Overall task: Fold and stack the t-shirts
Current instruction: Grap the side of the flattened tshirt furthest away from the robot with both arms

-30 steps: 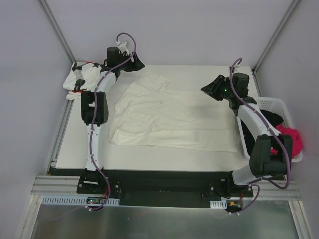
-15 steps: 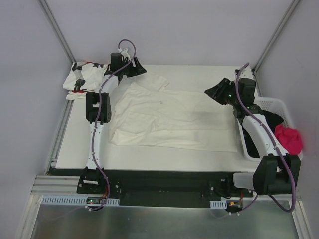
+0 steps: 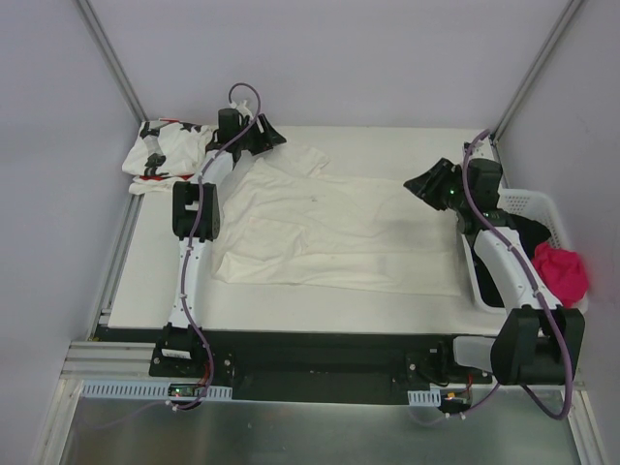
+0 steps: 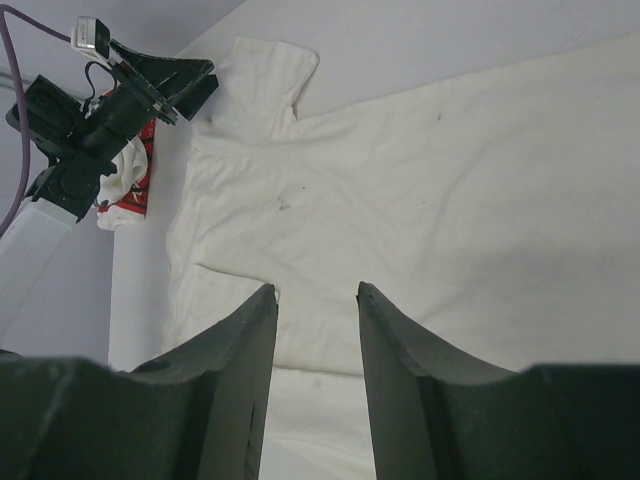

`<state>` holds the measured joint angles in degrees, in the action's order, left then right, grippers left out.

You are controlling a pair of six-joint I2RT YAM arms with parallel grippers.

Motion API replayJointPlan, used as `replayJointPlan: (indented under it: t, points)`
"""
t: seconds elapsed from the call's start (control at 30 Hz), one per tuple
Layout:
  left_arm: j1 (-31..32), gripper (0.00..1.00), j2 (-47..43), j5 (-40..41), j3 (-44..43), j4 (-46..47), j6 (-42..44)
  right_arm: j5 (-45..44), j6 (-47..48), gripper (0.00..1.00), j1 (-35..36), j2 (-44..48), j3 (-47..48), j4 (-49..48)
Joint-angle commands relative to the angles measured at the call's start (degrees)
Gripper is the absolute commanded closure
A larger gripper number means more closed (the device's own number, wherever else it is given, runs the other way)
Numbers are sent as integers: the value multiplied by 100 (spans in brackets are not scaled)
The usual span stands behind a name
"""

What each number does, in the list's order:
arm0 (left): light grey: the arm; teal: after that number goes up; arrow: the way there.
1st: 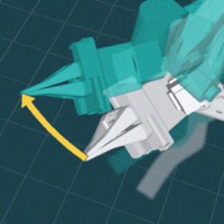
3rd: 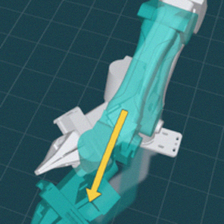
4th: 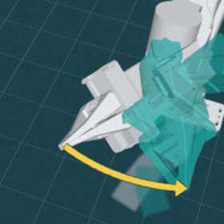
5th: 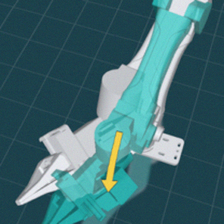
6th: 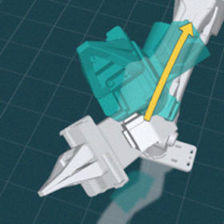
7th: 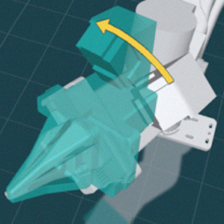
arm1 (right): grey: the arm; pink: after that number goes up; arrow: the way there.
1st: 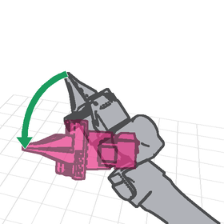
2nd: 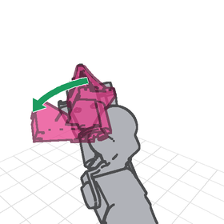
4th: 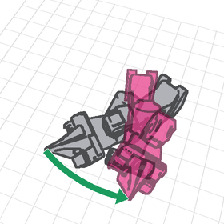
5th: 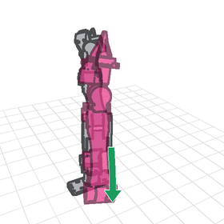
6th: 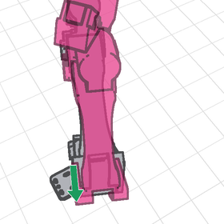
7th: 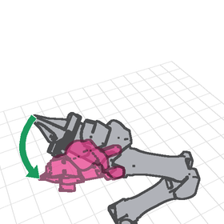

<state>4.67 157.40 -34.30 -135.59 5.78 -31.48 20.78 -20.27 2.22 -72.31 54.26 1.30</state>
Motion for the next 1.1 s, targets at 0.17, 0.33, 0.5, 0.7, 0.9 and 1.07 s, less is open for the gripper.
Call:
replayJointPlan:
  t: [0.17, 0.33, 0.5, 0.7, 0.9, 1.07]
  points:
    - [-1, 49, 168, -199, -249, 520, -806, -82, 59, 59, -125, 332, -29, 46]
    - [17, 58, 168, -226, -187, 608, -886, -91, 32, 59, -152, 376, -30, 54]
    - [17, 71, 133, -226, -169, 617, -894, -126, 23, 59, -195, 437, -3, 90]
    - [17, 83, 89, -191, -99, 591, -886, -153, -3, 59, -204, 508, 6, 116]
    - [25, 100, 98, -129, -82, 608, -938, -144, 6, 59, -204, 534, 41, 177]
    - [26, 100, 36, -50, -73, 617, -938, -153, 6, 59, -362, 560, 23, 195]
